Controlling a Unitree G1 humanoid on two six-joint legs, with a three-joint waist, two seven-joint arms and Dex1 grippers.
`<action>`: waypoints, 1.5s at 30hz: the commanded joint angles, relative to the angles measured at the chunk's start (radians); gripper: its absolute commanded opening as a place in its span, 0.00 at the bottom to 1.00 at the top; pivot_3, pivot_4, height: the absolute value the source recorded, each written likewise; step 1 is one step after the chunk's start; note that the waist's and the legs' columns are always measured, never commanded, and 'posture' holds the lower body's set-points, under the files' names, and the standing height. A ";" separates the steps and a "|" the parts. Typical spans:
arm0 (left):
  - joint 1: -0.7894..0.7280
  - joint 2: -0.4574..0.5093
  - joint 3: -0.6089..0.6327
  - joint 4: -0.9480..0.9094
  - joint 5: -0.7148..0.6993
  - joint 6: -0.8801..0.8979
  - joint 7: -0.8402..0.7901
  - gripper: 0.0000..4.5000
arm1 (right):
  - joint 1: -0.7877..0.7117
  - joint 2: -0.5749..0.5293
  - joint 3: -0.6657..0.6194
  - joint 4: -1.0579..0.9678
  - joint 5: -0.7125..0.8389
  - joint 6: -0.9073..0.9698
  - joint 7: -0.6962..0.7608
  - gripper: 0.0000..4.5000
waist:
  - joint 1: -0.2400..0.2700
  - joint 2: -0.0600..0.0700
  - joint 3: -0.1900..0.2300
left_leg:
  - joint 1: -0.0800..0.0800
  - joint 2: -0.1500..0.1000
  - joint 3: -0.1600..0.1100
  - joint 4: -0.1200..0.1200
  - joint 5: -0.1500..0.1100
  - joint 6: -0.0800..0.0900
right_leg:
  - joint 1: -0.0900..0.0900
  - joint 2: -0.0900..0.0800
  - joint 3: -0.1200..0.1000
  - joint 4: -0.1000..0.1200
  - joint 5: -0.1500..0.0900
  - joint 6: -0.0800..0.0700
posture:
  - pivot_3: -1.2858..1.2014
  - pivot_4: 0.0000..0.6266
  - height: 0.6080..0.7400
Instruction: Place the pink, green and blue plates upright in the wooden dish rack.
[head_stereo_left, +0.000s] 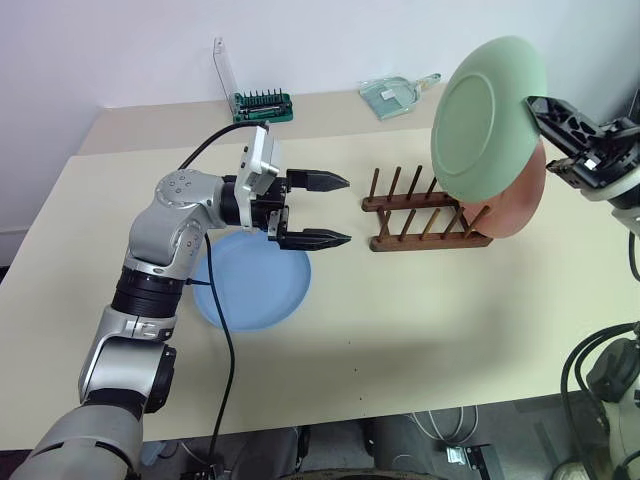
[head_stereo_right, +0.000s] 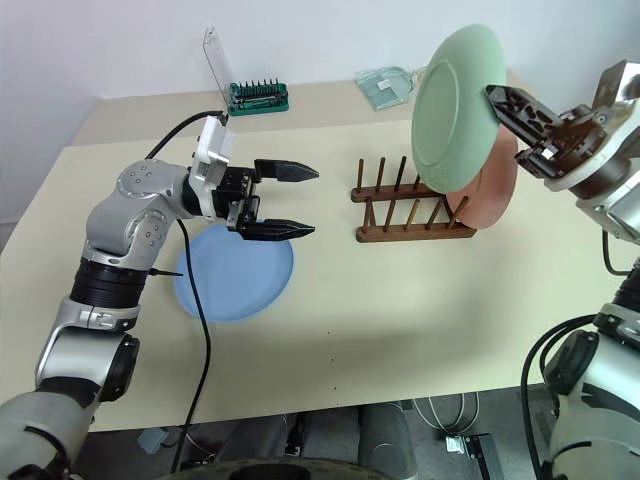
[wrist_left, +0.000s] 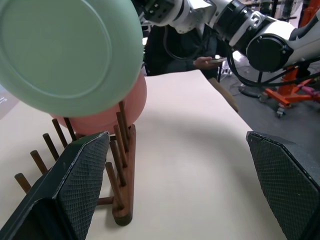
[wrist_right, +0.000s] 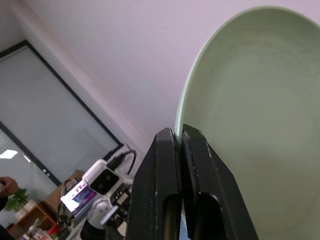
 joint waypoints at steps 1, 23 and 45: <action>-0.009 0.010 0.024 -0.035 -0.018 -0.003 -0.002 1.00 | 0.010 0.005 -0.018 -0.035 0.007 -0.022 0.009 0.01 | 0.000 0.000 0.000 | 0.000 0.000 0.000 0.000 0.000 0.000 | 0.000 0.000 0.000 0.000 0.000 0.000 | 0.52 0.24 1.00; -0.002 0.022 0.029 -0.052 -0.023 0.005 0.005 1.00 | 0.025 0.026 0.052 -0.017 -0.097 -0.066 0.015 0.07 | 0.000 0.000 0.000 | 0.000 0.000 0.000 0.000 0.000 0.000 | 0.000 0.000 0.000 0.000 0.000 0.000 | 0.52 0.24 1.00; -0.003 0.031 0.024 -0.040 -0.018 0.000 -0.002 1.00 | -0.006 -0.051 0.071 -0.103 -0.182 -0.174 0.088 0.99 | 0.000 0.000 0.000 | 0.000 0.000 0.000 0.000 0.000 0.000 | 0.000 0.000 0.000 0.000 0.000 0.000 | 0.52 0.24 1.00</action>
